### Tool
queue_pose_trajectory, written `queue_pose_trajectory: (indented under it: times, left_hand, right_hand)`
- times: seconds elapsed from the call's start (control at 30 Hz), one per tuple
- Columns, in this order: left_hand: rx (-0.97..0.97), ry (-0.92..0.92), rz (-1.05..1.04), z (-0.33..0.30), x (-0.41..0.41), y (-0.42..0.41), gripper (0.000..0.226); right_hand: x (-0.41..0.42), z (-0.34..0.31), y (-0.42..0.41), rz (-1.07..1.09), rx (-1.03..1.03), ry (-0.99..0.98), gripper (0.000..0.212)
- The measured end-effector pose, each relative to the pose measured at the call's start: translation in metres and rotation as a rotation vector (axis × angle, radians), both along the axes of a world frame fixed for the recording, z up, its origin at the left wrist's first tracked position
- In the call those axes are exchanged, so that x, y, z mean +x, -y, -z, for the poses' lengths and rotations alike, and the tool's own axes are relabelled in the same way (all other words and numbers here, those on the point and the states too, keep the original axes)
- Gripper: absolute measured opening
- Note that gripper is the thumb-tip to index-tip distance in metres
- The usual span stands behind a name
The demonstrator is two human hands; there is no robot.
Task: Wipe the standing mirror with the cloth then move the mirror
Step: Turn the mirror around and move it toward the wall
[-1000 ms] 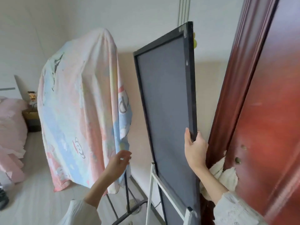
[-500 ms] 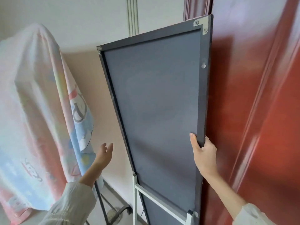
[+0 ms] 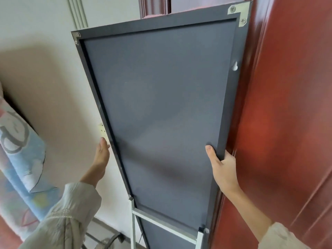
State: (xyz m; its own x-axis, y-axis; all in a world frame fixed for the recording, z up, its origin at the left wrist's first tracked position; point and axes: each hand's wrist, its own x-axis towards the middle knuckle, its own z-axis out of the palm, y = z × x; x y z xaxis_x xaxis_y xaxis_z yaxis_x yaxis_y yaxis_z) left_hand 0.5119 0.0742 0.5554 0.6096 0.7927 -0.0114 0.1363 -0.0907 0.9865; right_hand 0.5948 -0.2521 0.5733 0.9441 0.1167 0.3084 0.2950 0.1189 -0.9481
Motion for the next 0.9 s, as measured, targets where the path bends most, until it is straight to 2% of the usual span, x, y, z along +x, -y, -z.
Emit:
queue_pose_trajectory:
  times: [0.2,0.37,0.47,0.6,0.83,0.9]
  left_hand:
    - [-0.131,-0.044,0.073,0.002,0.019,-0.004,0.080]
    - [-0.110,-0.068,0.173,-0.005,0.003,0.000,0.063]
    - [-0.127,-0.018,0.179,-0.010,-0.016,0.004,0.058]
    - [-0.147,0.043,0.143,-0.006,-0.035,0.014,0.063]
    - [-0.110,0.134,0.023,0.002,-0.070,0.037,0.059]
    - [-0.101,0.152,-0.025,0.003,-0.086,0.048,0.060]
  right_hand:
    - [0.006,-0.002,-0.003,0.023,0.028,0.005,0.010]
    - [0.006,-0.003,0.002,0.029,0.084,-0.032,0.010]
    - [0.002,-0.003,0.003,0.009,0.081,-0.033,0.004]
    - [-0.002,0.001,0.009,0.012,0.062,-0.015,0.002]
    - [0.007,-0.007,0.018,0.012,0.055,-0.003,0.030]
    - [0.009,-0.016,0.016,-0.012,0.062,-0.003,0.033]
